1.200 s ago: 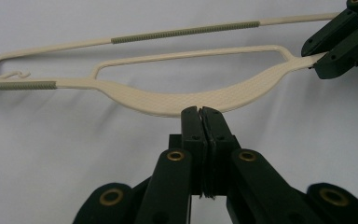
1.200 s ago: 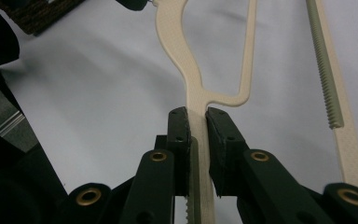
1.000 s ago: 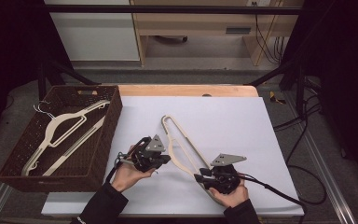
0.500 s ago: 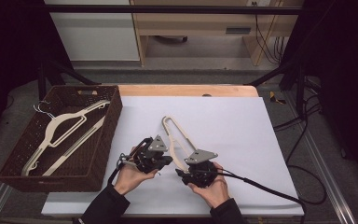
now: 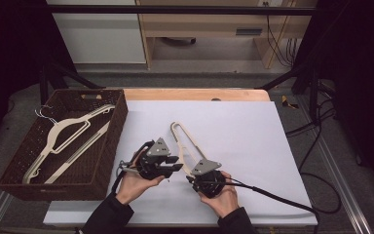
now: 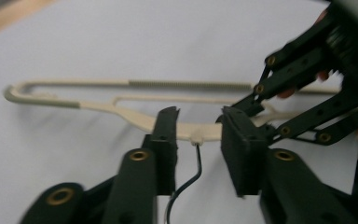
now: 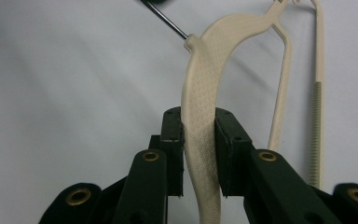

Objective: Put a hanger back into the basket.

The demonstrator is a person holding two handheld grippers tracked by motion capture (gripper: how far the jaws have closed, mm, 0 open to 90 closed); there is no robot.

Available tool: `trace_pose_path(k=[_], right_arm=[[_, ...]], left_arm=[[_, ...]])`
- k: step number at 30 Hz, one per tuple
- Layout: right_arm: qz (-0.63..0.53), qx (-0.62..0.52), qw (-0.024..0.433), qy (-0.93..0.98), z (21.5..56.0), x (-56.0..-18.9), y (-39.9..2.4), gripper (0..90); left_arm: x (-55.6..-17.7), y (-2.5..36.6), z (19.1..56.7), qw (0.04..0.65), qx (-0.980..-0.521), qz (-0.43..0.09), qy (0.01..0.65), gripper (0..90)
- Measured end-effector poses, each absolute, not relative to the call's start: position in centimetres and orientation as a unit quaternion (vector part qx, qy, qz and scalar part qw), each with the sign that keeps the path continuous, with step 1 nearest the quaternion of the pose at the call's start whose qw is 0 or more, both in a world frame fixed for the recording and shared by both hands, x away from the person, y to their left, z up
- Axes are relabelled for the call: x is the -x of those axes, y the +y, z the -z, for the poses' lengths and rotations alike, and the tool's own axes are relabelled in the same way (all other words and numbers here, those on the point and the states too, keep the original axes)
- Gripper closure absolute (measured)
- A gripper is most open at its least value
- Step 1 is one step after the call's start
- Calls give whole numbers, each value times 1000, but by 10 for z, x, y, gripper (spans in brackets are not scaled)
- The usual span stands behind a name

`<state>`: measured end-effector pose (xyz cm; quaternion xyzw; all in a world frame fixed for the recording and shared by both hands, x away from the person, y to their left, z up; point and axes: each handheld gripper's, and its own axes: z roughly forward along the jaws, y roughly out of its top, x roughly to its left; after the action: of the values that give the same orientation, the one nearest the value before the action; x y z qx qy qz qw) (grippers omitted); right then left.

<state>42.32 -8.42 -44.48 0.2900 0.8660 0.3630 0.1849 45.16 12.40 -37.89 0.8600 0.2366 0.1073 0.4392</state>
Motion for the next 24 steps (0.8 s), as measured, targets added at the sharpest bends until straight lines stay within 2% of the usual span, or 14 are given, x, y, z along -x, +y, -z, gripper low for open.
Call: trace_pose_path(k=[4, 10, 14, 20, 22, 24], right_arm=[[-366, -286, 194, 864, 438, -422, -89, 772], [-377, -301, 205, 852, 423, -423, -103, 793], [-380, -314, 222, 841, 414, -427, -115, 814], [-393, -329, 230, 827, 403, -435, -131, 868], [-422, -330, 189, 823, 400, -438, -135, 869], [-429, -314, 187, 826, 396, -438, -136, 869]], left_arm=[[-446, 142, 359, 480, -833, -134, 240, 408], [-443, 172, 344, 519, -800, -162, 254, 204], [-444, 183, 348, 511, -799, -175, 264, 133], [-444, 187, 357, 500, -808, -173, 260, 95], [-443, 187, 359, 497, -810, -172, 258, 95], [-442, 188, 360, 496, -812, -170, 255, 94]])
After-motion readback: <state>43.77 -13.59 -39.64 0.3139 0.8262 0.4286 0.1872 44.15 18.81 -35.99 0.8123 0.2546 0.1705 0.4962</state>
